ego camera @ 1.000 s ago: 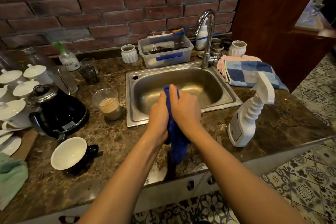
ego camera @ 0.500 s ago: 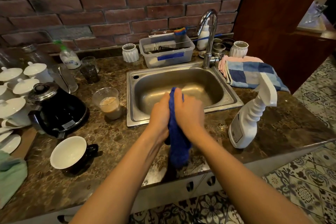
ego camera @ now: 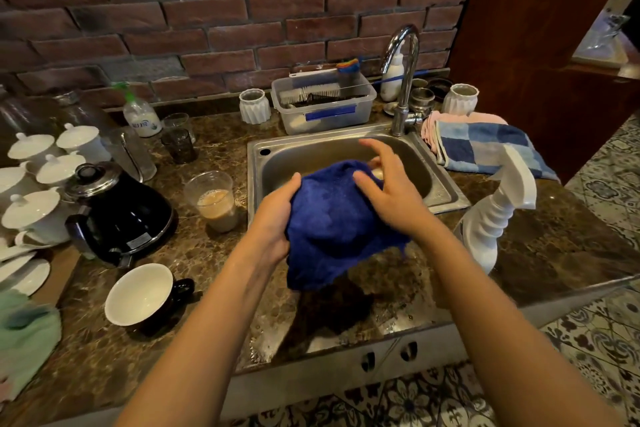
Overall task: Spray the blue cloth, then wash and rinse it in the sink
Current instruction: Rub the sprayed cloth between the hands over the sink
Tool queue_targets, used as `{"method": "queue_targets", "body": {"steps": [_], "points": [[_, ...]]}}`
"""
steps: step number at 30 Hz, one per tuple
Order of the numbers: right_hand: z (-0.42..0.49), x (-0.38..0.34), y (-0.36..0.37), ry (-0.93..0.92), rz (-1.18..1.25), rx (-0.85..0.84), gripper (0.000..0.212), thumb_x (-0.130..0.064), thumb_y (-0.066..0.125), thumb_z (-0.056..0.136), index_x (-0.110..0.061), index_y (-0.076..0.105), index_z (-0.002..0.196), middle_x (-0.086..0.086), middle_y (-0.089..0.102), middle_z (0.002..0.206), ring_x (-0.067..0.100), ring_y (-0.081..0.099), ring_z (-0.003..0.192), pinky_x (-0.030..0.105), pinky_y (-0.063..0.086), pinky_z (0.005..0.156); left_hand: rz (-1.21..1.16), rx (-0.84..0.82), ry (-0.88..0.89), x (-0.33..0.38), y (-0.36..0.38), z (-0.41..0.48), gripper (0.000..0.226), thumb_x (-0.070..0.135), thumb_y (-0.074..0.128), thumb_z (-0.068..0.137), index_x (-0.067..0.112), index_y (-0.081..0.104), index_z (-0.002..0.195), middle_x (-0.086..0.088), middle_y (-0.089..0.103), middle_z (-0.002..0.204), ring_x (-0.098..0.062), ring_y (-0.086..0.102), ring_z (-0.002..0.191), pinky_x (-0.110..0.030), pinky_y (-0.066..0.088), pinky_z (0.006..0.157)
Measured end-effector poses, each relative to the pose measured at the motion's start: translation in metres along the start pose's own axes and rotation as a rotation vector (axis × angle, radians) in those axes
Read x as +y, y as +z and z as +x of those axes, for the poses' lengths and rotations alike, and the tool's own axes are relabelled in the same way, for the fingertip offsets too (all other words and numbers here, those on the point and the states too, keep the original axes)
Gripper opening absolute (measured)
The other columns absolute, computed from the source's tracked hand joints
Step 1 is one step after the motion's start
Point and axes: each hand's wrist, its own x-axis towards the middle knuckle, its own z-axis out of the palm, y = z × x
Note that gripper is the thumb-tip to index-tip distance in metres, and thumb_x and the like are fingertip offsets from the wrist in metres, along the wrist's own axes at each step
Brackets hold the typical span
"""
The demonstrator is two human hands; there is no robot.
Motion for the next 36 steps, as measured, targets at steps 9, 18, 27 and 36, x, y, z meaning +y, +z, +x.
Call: {"method": "queue_targets", "body": {"steps": [9,18,27,36], "points": [[-0.003,0.012,-0.008,-0.226,-0.577,-0.256,0.026,-0.03,0.063,0.082,-0.027,0.064,0.108,-0.008,0.045,0.103,0.019,0.053,0.101,0.03,0.042,0.077,0.659,-0.147,0.298,0.005,-0.03,0.012,0.019,0.038,0.053,0.09,0.03,0.07,0.091,0.006,0.065,0.098,-0.009,0.059,0.091,-0.023,0.045,0.083],[-0.011,0.017,-0.013,0.007,0.119,-0.245,0.021,0.003,0.051,0.085,-0.008,0.067,0.094,0.009,0.067,0.097,0.001,0.058,0.081,0.013,0.043,0.074,1.018,-0.277,0.468,0.003,-0.041,0.009,0.018,0.024,0.052,0.093,0.016,0.067,0.094,0.003,0.063,0.083,-0.004,0.055,0.072,-0.019,0.041,0.069],[-0.035,-0.031,0.056,-0.022,-0.242,0.166,0.05,-0.054,0.047,0.087,-0.023,0.034,0.05,0.0,0.046,0.052,0.022,0.049,0.059,0.035,0.028,0.055,0.396,0.107,0.306,-0.044,0.01,0.007,0.046,0.034,0.045,0.095,0.02,0.057,0.053,0.001,0.053,0.055,-0.019,0.048,0.063,-0.029,0.042,0.064],[-0.042,-0.027,0.064,-0.041,-0.263,0.371,0.048,-0.041,0.033,0.097,-0.017,0.056,0.062,0.009,0.062,0.06,0.028,0.059,0.061,0.035,0.042,0.055,0.522,0.089,0.337,-0.033,0.022,0.013,0.046,0.021,0.045,0.096,0.018,0.048,0.05,0.008,0.051,0.039,0.001,0.044,0.041,-0.011,0.034,0.043]]}}
